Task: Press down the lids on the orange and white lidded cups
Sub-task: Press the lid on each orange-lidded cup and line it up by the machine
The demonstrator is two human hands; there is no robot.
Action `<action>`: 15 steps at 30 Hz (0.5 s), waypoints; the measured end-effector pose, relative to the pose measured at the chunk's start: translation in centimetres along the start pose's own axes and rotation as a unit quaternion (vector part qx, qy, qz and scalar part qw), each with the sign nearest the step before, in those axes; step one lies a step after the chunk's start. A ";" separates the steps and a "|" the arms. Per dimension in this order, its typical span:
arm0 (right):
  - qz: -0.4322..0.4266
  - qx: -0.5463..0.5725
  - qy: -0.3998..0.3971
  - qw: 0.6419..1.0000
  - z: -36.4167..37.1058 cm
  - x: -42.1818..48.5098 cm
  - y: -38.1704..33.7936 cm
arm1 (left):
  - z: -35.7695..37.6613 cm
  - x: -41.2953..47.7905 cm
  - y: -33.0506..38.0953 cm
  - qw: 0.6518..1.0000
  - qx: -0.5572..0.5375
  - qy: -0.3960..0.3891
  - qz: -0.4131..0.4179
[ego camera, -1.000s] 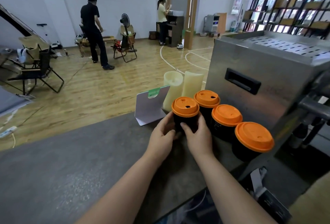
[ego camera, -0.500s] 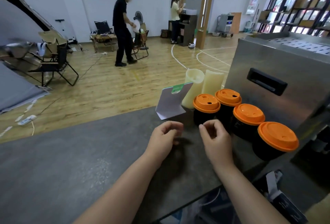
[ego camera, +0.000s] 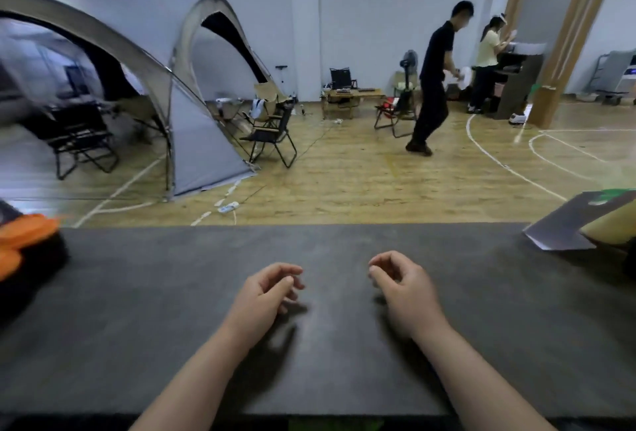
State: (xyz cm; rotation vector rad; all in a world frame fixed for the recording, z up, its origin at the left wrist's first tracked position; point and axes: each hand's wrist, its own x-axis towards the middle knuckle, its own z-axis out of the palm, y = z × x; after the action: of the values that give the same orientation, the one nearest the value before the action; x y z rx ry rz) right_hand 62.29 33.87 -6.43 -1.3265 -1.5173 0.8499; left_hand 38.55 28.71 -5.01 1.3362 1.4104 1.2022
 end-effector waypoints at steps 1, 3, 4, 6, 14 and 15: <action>-0.006 0.004 -0.014 1.000 2.7 -0.2 -1.4 | -3.0 -0.9 -0.4 1.000 0.005 0.015 -0.003; -0.015 0.013 -0.046 0.999 8.4 -0.7 -4.4 | -8.8 -2.5 -1.1 0.999 0.013 0.050 -0.004; -0.018 0.019 -0.062 0.998 11.1 -1.0 -5.8 | -11.5 -3.3 -1.5 0.998 0.014 0.067 -0.002; -0.017 0.033 -0.088 0.995 16.2 -1.9 -8.2 | -16.6 -4.8 -2.5 0.995 0.016 0.096 -0.001; -0.019 0.034 -0.168 0.985 33.4 -6.5 -15.1 | -32.5 -9.8 -8.8 0.982 0.077 0.173 -0.008; -0.021 0.032 -0.171 0.985 35.2 -7.0 -15.7 | -33.9 -10.2 -9.4 0.977 0.083 0.199 -0.008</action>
State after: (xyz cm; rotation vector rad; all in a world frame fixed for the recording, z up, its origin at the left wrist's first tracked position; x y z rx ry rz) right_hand 23.85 26.61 -5.33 -1.1372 -1.7570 1.1342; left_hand 4.54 15.56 -8.01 1.2344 1.8338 1.4212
